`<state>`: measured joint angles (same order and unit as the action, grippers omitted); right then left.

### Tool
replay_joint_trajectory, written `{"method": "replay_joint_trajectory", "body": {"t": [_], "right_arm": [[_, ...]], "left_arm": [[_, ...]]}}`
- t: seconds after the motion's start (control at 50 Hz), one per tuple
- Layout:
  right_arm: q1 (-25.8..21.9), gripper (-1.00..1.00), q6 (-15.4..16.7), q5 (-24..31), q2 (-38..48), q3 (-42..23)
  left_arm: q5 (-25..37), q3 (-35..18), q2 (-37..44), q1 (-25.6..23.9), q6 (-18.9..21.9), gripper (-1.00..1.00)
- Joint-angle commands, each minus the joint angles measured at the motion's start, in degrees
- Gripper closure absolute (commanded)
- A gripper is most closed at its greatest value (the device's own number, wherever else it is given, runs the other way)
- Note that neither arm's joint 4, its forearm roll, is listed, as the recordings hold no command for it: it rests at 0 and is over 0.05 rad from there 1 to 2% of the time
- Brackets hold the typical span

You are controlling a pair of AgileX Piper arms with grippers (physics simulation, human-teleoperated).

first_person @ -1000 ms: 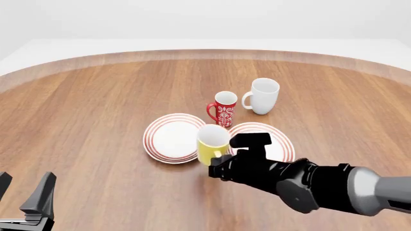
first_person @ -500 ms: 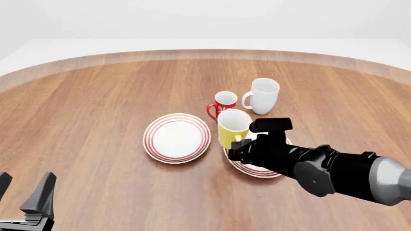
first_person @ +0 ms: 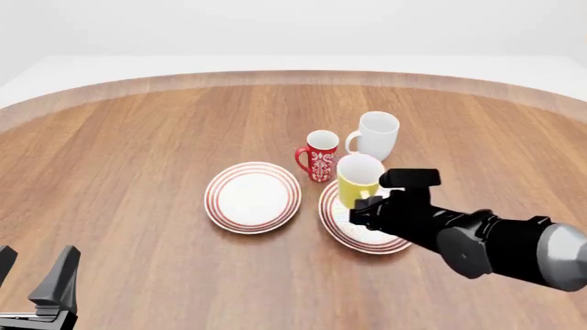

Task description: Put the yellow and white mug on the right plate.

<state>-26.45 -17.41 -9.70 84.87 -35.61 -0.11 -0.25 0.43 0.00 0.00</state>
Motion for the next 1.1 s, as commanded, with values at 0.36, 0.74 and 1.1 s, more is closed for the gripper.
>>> {"method": "replay_joint_trajectory", "body": {"t": [0.36,0.74,1.1], "right_arm": [[3.94,1.00,2.64,-4.64,4.40,-0.61],[4.48,1.00,2.06,-9.39,8.95,-0.20],[4.34,1.00,1.49,-9.87,9.06,-0.07]], "left_arm": [[0.00,0.00,0.00,0.00,0.00,-1.00],[0.00,0.00,0.00,0.00,0.00,-1.00],[0.00,0.00,0.00,0.00,0.00,-1.00]]}}
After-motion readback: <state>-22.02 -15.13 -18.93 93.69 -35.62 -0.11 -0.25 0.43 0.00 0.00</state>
